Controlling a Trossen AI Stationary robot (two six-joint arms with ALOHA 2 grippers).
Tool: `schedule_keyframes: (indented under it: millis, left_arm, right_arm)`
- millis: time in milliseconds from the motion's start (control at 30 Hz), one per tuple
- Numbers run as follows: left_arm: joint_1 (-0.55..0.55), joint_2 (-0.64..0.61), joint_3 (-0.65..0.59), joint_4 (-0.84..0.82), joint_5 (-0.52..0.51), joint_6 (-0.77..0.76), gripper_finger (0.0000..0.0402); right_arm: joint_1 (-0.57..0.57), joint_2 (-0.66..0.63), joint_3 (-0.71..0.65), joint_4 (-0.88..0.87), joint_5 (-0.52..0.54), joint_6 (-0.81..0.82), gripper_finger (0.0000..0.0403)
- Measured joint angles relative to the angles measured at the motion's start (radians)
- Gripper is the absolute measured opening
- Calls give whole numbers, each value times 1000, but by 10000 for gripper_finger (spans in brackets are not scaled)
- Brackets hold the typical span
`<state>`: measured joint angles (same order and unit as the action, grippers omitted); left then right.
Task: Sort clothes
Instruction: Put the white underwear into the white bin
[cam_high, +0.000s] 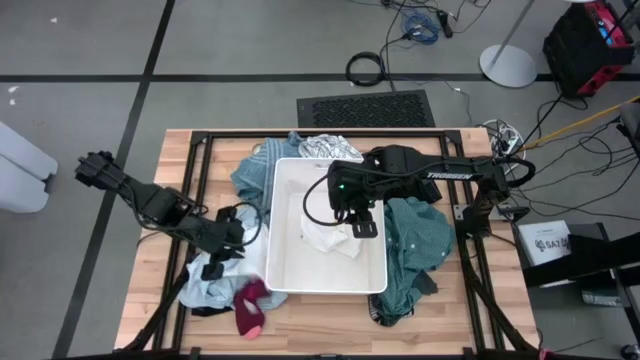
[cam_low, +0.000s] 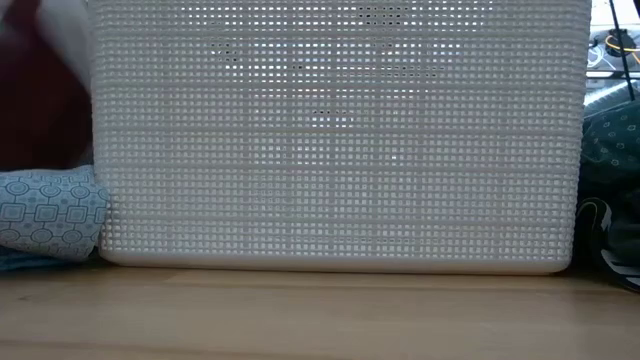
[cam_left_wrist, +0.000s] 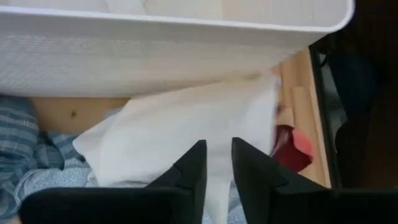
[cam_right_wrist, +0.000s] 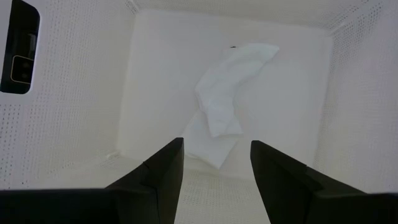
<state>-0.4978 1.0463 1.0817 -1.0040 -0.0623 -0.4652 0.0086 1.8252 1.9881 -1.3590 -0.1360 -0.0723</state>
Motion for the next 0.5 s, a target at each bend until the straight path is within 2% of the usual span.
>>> schedule_keyframes:
  millis: [167, 333, 500]
  left_arm:
    - [-1, 68, -21, 2, -22, 12, 109]
    - [-31, 162, -76, -5, 17, 106, 111]
    - [-41, 233, -79, 0, -67, 168, 111]
  right_arm:
    - [0, 0, 0, 0, 0, 0, 176]
    - [0, 0, 0, 0, 0, -1, 176]
    - [0, 0, 0, 0, 0, -9, 176]
